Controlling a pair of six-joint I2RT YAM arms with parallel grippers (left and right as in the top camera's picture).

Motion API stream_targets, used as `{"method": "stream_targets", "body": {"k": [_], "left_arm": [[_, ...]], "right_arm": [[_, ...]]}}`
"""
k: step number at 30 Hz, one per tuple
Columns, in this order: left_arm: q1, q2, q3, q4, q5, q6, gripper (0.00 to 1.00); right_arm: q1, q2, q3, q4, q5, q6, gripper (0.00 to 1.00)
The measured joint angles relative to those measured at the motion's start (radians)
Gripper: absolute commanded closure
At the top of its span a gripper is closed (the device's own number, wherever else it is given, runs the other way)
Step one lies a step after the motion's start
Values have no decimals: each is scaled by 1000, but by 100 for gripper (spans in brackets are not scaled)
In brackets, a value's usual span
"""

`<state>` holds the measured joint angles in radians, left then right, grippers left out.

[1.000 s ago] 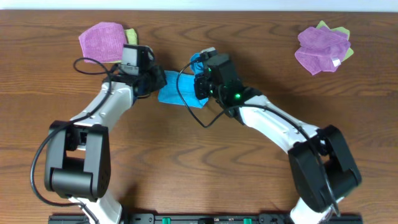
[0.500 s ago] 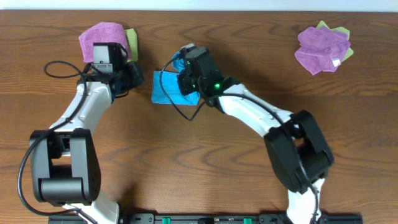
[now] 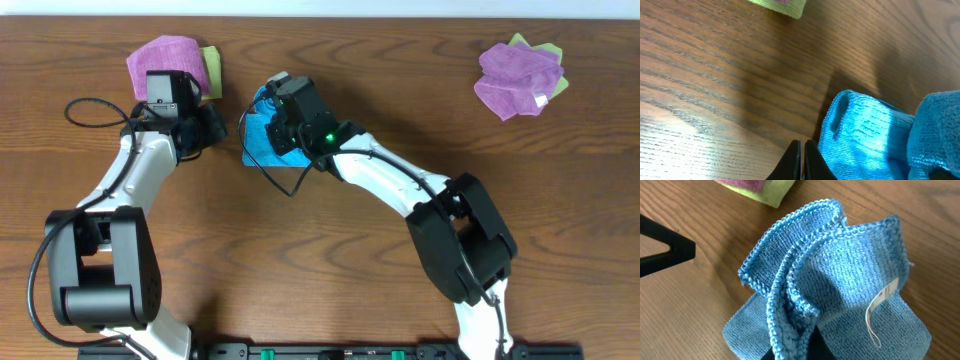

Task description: Fold the cloth

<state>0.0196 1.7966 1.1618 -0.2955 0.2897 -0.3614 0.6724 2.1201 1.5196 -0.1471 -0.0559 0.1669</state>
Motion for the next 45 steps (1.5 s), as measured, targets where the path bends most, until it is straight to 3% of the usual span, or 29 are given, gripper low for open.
{"method": "stream_targets", "body": {"k": [23,25,27,32,45], "left_arm": [[0,0,0,-11,-9,0,94],[0,0,0,-11,-9,0,94],[0,0,0,-11,-9,0,94],[2,0,0,-11,-10,0,94],[69,0,0,-11,-10,0,94]], "right_arm": [[40,86,5,11,1,-28,99],[40,86,6,16,1,-30,94],[40,86,6,17,1,-34,82],[49,86,8,16,1,-44,62],[106,88,52,-51,-86,-46,58]]}}
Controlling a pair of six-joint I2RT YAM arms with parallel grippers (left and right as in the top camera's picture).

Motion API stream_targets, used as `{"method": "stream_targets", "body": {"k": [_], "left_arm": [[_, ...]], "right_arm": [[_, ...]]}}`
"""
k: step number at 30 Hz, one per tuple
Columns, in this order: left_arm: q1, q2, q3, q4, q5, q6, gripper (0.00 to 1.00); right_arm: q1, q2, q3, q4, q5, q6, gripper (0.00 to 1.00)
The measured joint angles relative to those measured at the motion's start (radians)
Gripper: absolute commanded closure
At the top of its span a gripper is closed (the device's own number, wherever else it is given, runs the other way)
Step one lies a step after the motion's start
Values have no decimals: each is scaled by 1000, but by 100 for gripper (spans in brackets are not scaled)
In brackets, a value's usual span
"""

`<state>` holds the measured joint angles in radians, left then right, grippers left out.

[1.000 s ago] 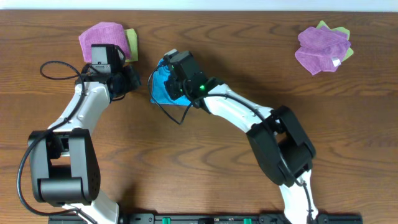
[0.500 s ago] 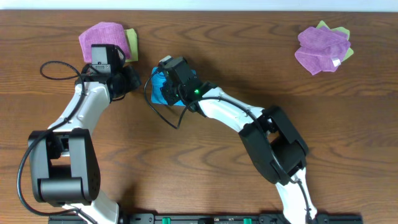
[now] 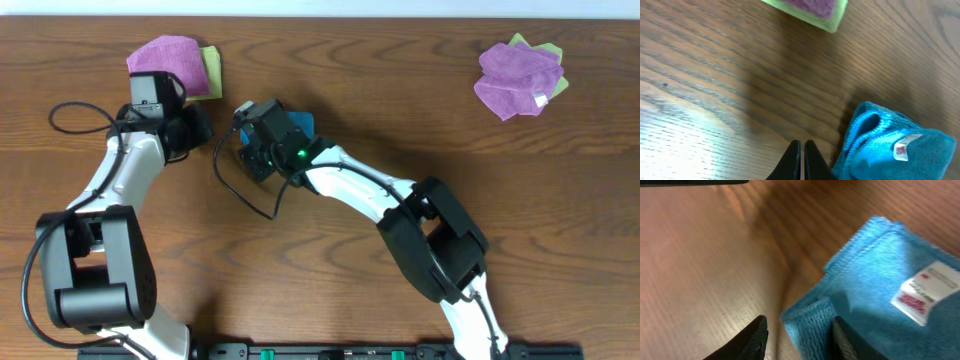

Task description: Fold the cloth

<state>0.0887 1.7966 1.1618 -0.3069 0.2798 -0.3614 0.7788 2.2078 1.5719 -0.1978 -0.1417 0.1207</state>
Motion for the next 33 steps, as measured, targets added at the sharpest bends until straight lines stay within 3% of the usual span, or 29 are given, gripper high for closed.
{"method": "stream_targets", "body": {"k": [4,9,13,21,30,33], "left_arm": [[16,0,0,0,0,0,94],[32,0,0,0,0,0,94],[35,0,0,0,-3,0,94],[35,0,0,0,5,0,84],[36,-95,0,0,5,-1,61],[36,-137,0,-2,5,-1,46]], "right_arm": [[10,0,3,-5,-23,0,55],[30,0,3,-12,-58,0,40],[45,0,6,-56,-74,-3,1],[49,-1,16,-87,-87,-12,1],[40,-93,17,-163,-69,-40,1],[22,-145,17,-211,-47,-58,1]]}}
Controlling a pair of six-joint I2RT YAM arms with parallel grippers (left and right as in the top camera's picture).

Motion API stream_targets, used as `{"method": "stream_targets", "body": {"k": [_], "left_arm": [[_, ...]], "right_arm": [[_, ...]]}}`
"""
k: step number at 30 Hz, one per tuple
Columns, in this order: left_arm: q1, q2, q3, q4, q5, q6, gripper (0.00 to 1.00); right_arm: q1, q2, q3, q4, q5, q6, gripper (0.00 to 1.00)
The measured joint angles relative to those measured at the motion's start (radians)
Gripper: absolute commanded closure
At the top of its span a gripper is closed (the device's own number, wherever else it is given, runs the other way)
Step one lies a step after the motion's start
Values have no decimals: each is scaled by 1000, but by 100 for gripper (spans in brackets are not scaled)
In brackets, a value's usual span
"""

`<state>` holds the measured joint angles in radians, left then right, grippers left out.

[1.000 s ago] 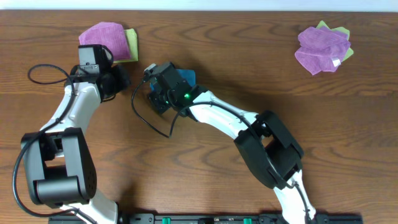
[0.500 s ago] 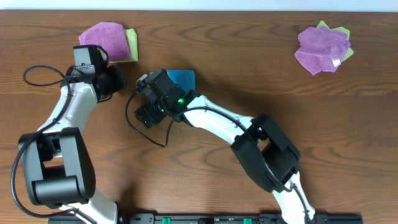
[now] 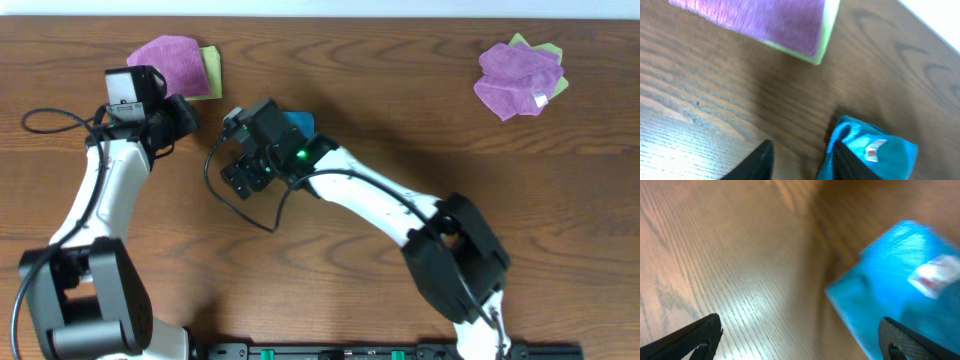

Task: Fold the cloth
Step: 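Release the blue cloth and retract the right gripper to the right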

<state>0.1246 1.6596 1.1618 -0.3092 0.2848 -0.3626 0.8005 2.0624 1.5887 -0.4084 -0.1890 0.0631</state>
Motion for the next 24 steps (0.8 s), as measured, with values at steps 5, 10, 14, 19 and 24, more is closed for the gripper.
{"method": "stream_targets", "body": {"k": [5,10,14,19,24], "left_arm": [[0,-42,0,-28,0,-2,3],[0,-63,0,-75,3,-6,5],[0,-66,0,-110,32,-8,5],[1,-66,0,-134,87,-50,5],[3,-66,0,-137,150,-90,5]], "right_arm": [[-56,-80,0,-93,21,-8,1],[-163,-188,0,-231,10,-23,1],[-297,-303,0,-343,-29,-56,1],[-453,-456,-34,-409,-45,-109,1],[-581,-692,-254,-380,-51,-130,1]]}}
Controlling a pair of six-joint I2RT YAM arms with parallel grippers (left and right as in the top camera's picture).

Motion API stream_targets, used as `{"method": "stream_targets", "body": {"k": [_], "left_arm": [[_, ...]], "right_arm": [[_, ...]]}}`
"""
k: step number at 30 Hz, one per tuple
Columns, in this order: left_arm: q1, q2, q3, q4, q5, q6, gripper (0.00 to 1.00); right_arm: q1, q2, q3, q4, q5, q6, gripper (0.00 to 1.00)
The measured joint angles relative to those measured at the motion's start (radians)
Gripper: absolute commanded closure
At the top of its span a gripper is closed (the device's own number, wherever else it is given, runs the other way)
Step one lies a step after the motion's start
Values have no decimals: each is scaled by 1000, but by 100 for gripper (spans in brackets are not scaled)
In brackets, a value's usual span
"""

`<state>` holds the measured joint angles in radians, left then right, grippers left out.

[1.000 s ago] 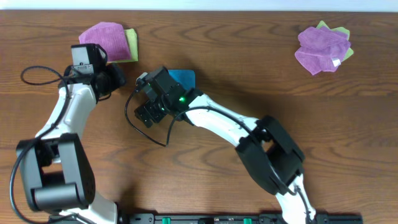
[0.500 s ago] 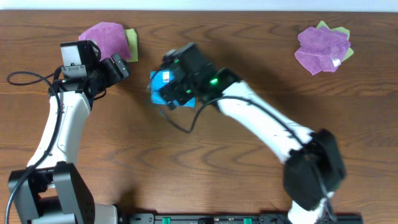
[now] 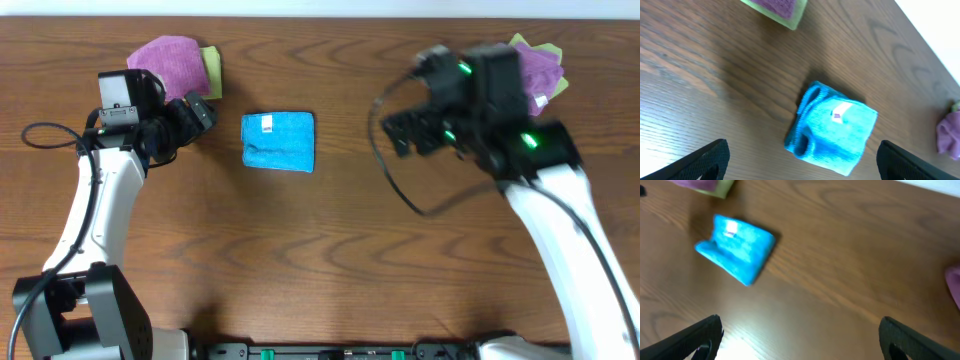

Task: Fold the cloth
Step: 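Release the blue cloth and retract the right gripper to the right, then grasp the folded blue cloth's edge with the left gripper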

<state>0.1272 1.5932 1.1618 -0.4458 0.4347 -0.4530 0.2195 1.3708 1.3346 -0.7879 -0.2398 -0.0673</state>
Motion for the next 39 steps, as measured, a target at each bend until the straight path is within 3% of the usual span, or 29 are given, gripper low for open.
{"method": "stream_targets", "body": {"k": [9,16,23,39], "left_arm": [[-28,0,0,-21,90,-53,5],[-92,-1,-1,-25,119,-108,5],[-97,-2,-64,-7,137,-203,5],[-161,-2,-355,318,151,-407,5]], "right_arm": [[-134,-510,-461,37,-13,-1,1],[-154,-799,-639,2,-11,85,1],[-155,-863,-656,-68,-2,148,1],[-155,-863,-657,-92,2,166,1]]}}
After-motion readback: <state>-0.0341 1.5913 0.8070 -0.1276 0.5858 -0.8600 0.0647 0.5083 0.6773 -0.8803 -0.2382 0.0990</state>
